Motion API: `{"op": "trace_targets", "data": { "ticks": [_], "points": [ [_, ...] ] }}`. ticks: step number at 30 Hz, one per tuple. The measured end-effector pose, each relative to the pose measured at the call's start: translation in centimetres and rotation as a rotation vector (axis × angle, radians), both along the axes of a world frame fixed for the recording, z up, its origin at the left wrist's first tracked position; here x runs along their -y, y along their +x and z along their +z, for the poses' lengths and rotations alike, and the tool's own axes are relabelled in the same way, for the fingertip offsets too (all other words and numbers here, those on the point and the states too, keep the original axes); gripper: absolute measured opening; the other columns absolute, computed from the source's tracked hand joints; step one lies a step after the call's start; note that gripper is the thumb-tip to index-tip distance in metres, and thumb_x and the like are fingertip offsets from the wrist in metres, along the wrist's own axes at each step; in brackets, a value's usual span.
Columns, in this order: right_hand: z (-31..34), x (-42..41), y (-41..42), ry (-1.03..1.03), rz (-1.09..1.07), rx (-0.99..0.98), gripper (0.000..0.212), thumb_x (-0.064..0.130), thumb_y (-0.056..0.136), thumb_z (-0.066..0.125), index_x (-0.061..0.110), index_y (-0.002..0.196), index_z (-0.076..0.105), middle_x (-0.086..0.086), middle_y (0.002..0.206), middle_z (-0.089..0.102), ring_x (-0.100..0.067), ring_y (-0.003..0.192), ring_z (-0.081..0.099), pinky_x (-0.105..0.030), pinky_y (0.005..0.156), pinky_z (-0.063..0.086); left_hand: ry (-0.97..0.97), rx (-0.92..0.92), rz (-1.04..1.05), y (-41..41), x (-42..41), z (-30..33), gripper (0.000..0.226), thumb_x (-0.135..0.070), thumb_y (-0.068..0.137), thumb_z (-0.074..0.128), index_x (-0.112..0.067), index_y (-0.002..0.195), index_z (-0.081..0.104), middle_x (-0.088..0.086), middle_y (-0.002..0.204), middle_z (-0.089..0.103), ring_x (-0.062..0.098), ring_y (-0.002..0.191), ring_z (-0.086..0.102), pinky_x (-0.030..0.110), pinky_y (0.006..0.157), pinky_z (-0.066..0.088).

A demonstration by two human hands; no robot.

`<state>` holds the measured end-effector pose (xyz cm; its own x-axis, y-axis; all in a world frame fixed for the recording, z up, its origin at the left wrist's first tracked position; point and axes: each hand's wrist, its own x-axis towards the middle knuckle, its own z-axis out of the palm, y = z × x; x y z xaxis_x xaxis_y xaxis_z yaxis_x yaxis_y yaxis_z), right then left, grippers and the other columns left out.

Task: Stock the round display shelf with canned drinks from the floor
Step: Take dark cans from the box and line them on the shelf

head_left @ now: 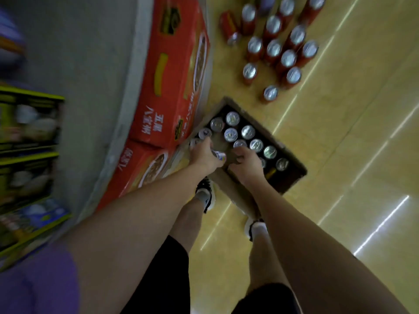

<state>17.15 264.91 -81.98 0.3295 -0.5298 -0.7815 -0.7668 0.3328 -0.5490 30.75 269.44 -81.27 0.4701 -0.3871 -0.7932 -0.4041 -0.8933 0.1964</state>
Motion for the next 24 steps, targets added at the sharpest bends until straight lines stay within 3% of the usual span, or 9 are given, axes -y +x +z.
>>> {"op": "trace_targets", "data": {
  "ticks": [4, 7, 11, 14, 17, 19, 22, 24],
  "points": [
    [11.3, 3.4, -0.1, -0.101, 0.05, 0.078, 0.043, 0.013, 0.077, 0.067, 0.019, 0.119, 0.064, -0.004, 0.107, 0.067, -0.022, 0.096, 0.062, -0.03, 0.078, 0.048, -0.163, 0.025, 0.059, -0.6, 3.2, 11.2, 0.052, -0.024, 0.067, 0.085, -0.015, 0.097, 0.045, 0.01, 0.105, 0.056, 0.03, 0.1, 0.052, 0.036, 0.071, 0.042],
    [18.3, 5.5, -0.5, -0.182, 0.121, 0.136, 0.049, 0.025, 0.064, 0.068, 0.032, 0.112, 0.061, -0.001, 0.107, 0.066, -0.023, 0.097, 0.064, -0.042, 0.082, 0.054, -0.278, 0.027, 0.006, -1.2, 5.6, 20.9, 0.052, -0.024, 0.065, 0.086, -0.014, 0.093, 0.043, 0.013, 0.098, 0.059, 0.031, 0.09, 0.058, 0.036, 0.064, 0.044],
    [29.8, 8.1, -0.1, -0.302, 0.238, 0.211, 0.053, 0.023, 0.068, 0.077, 0.022, 0.118, 0.06, -0.001, 0.114, 0.06, -0.02, 0.1, 0.06, -0.03, 0.079, 0.047, -0.443, 0.056, -0.057, -1.2, 7.8, 33.6, 0.055, -0.028, 0.058, 0.091, -0.008, 0.095, 0.055, 0.008, 0.092, 0.06, 0.025, 0.085, 0.057, 0.04, 0.071, 0.048],
    [37.1, 9.8, 0.1, -0.413, 0.319, 0.285, 0.056, 0.019, 0.065, 0.079, 0.019, 0.117, 0.055, -0.006, 0.113, 0.061, -0.024, 0.101, 0.06, -0.032, 0.075, 0.048, -0.536, 0.09, -0.092, -0.7, 8.3, 41.9, 0.055, -0.025, 0.061, 0.088, -0.01, 0.095, 0.048, 0.006, 0.087, 0.057, 0.022, 0.08, 0.055, 0.037, 0.063, 0.042],
    [43.7, 10.9, 1.0, -0.444, 0.482, 0.294, 0.058, 0.021, 0.068, 0.078, 0.015, 0.117, 0.048, -0.005, 0.109, 0.058, -0.025, 0.094, 0.058, -0.028, 0.056, 0.041, -0.628, 0.157, -0.107, 0.6, 8.4, 48.9, 0.052, -0.029, 0.062, 0.085, -0.014, 0.094, 0.047, 0.002, 0.086, 0.058, 0.024, 0.082, 0.06, 0.036, 0.062, 0.046],
    [47.7, 11.7, 1.9, -0.485, 0.543, 0.336, 0.056, 0.022, 0.069, 0.081, 0.017, 0.112, 0.046, -0.003, 0.104, 0.057, -0.023, 0.091, 0.057, -0.024, 0.052, 0.035, -0.689, 0.189, -0.12, 1.5, 8.3, 53.4, 0.051, -0.028, 0.061, 0.086, -0.013, 0.095, 0.052, 0.001, 0.086, 0.06, 0.018, 0.08, 0.06, 0.033, 0.061, 0.047],
    [53.2, 11.9, 2.9, -0.519, 0.596, 0.388, 0.06, 0.02, 0.071, 0.083, 0.018, 0.119, 0.046, 0.0, 0.106, 0.056, -0.019, 0.093, 0.055, -0.026, 0.058, 0.04, -0.746, 0.258, -0.137, 2.6, 7.6, 59.7, 0.041, -0.033, 0.06, 0.087, -0.014, 0.087, 0.062, -0.004, 0.079, 0.06, 0.01, 0.069, 0.054, 0.028, 0.056, 0.044],
    [56.3, 11.9, 3.8, -0.52, 0.588, 0.443, 0.067, 0.019, 0.068, 0.085, 0.016, 0.124, 0.05, 0.004, 0.106, 0.061, -0.017, 0.096, 0.06, -0.032, 0.073, 0.048, -0.775, 0.322, -0.131, 3.3, 7.1, 63.5, 0.033, -0.039, 0.061, 0.083, -0.018, 0.079, 0.064, -0.004, 0.077, 0.063, 0.013, 0.069, 0.058, 0.032, 0.058, 0.05]
  ]
}}
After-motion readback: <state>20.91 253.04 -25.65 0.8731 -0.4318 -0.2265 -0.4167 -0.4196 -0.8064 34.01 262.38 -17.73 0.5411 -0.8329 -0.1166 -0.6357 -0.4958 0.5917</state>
